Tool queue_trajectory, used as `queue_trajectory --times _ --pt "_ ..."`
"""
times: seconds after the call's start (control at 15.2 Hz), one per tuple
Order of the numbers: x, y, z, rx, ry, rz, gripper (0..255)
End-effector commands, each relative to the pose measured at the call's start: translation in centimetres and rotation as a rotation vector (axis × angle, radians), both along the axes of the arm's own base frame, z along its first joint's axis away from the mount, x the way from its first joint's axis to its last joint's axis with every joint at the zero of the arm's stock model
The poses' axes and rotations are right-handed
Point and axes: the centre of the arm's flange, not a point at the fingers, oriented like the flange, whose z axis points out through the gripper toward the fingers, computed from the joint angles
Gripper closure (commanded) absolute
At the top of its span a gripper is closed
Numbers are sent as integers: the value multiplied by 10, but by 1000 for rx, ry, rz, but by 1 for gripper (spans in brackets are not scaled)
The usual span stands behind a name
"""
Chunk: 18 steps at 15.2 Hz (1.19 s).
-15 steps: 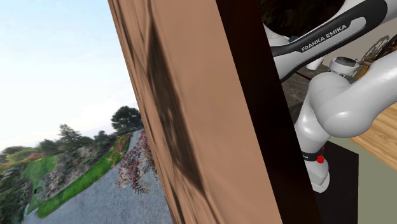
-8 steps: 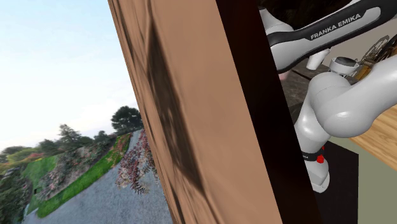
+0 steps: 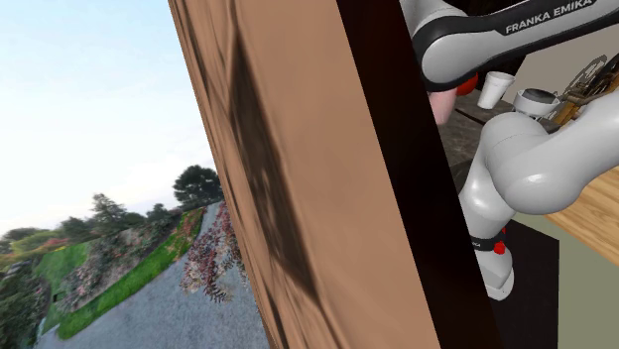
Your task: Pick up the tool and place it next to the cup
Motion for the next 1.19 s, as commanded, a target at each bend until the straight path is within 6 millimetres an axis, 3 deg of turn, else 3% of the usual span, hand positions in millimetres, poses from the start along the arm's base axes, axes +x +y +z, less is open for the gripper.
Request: queue_trajectory --times 0.0,1.12 --pt "1 0 11 0 1 0 255" --pt "1 0 101 0 1 0 255"
